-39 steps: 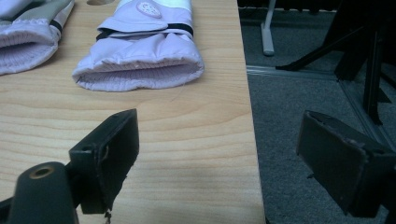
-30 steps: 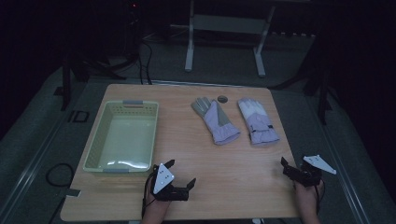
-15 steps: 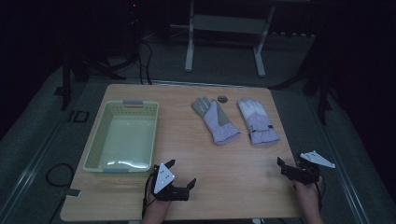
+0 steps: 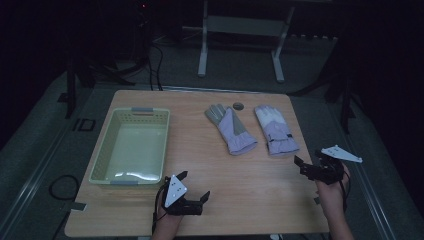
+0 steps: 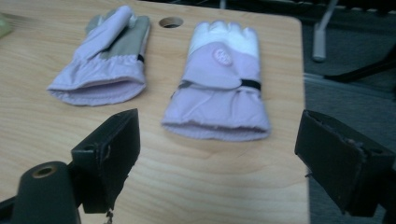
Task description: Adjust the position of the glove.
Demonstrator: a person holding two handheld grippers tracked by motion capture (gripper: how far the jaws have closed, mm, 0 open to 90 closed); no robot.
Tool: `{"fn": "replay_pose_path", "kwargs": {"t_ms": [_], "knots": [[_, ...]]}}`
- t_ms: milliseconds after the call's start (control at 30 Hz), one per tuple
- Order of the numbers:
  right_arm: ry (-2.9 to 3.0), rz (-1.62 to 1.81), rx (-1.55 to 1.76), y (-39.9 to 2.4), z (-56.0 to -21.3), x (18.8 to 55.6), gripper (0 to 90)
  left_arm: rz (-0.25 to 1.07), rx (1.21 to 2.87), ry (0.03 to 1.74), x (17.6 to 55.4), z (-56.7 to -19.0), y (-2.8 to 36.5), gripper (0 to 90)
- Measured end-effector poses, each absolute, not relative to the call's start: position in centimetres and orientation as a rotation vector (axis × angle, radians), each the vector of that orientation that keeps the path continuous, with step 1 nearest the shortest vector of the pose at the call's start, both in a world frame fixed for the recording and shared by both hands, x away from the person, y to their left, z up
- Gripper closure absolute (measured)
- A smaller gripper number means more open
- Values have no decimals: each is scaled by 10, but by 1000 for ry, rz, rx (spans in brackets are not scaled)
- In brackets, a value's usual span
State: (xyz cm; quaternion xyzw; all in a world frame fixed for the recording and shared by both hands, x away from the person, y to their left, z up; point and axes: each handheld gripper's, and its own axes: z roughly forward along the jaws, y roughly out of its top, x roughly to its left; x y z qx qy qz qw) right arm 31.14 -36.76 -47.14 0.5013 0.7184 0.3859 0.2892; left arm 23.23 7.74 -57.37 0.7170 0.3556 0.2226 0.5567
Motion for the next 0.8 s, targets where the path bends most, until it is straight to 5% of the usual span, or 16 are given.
{"fn": "replay_pose_path", "kwargs": {"t_ms": [367,567,800], "knots": [[1973,1107,1290,-346,-442,330,119,521,1704,825,232,-574,76,0],[2042,1162,1274,-334,-429,339,239,516,1701,827,233,-574,77,0],[2079,1154,1210,-310,-422,352,263,516,1698,824,233,-574,76,0]]}}
